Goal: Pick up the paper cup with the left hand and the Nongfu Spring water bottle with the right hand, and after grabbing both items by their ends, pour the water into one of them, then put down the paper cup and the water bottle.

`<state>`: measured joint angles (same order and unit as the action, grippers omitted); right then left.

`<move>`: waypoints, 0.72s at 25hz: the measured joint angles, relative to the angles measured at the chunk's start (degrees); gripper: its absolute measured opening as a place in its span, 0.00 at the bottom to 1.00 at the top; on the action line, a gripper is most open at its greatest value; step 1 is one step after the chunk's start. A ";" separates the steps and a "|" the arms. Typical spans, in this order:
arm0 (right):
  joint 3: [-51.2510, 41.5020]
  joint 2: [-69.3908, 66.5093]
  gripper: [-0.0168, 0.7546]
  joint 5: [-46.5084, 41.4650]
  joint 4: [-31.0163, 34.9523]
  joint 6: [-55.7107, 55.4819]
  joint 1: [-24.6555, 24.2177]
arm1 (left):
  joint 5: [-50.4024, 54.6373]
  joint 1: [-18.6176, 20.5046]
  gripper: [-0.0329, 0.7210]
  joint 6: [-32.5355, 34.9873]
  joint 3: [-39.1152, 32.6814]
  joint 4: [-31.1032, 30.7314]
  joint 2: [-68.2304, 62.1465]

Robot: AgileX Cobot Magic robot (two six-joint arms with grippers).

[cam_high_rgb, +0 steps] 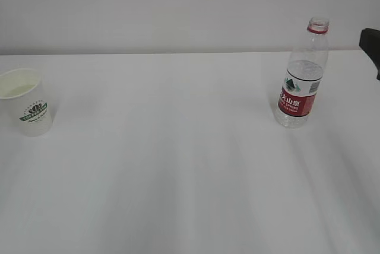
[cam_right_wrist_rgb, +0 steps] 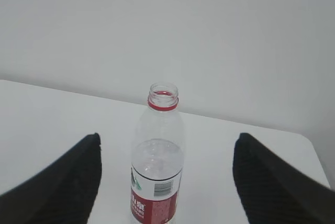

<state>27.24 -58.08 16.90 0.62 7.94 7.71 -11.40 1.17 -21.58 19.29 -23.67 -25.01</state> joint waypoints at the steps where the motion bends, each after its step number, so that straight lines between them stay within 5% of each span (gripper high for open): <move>1: 0.00 0.89 0.79 -0.97 0.00 0.10 0.00 | 1.55 0.00 0.76 -0.09 0.86 0.00 0.50; 13: -0.09 11.58 0.79 -12.01 0.00 0.21 0.00 | 18.43 -0.36 0.76 -0.35 5.46 2.06 7.49; 18: -0.09 16.61 0.79 -17.27 0.00 0.21 0.00 | 22.96 -5.24 0.76 -0.35 5.58 2.45 9.68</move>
<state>27.15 -41.47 -0.37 0.62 8.15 7.71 11.56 -4.07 -21.93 24.87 -21.23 -15.33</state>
